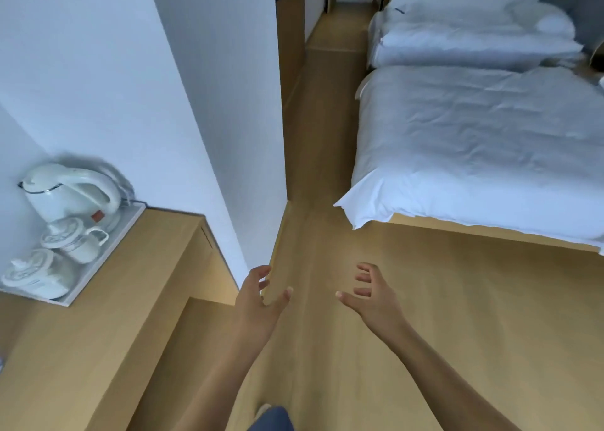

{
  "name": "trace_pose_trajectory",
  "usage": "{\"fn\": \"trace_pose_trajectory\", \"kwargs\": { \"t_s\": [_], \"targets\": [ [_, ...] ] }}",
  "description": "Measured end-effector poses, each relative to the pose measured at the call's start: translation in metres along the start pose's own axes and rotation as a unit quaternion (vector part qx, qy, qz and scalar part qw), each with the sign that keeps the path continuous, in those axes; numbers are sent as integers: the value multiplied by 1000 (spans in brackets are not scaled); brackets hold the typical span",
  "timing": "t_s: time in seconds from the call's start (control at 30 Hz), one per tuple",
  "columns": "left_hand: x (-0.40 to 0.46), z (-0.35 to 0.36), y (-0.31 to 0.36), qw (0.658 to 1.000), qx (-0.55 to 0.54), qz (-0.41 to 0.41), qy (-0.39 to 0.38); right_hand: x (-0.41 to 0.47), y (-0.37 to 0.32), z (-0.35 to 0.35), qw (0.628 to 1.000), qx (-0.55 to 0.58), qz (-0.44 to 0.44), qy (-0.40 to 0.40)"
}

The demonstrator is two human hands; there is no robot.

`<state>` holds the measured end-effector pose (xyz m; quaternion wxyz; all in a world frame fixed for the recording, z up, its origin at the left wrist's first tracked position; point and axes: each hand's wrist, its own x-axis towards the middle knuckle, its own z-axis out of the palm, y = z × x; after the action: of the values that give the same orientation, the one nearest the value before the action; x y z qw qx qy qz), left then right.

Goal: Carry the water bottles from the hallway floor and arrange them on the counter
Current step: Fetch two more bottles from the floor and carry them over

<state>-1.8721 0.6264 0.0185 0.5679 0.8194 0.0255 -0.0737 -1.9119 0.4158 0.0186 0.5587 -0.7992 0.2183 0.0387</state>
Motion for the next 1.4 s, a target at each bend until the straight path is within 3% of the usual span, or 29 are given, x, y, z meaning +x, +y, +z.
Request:
{"fn": "trace_pose_trajectory", "kwargs": {
  "t_s": [0.27, 0.53, 0.97, 1.4],
  "targets": [
    [145, 51, 23, 999, 36, 6, -37, 139, -18, -23, 1000, 7, 21, 20],
    [329, 87, 73, 996, 45, 6, -78, 312, -79, -41, 999, 5, 33, 21],
    [561, 153, 136, 995, 79, -6, -66, 553, -144, -76, 999, -17, 42, -7],
    [837, 265, 246, 995, 84, 7, -62, 866, -221, -175, 998, -29, 19, -46]
  ]
}}
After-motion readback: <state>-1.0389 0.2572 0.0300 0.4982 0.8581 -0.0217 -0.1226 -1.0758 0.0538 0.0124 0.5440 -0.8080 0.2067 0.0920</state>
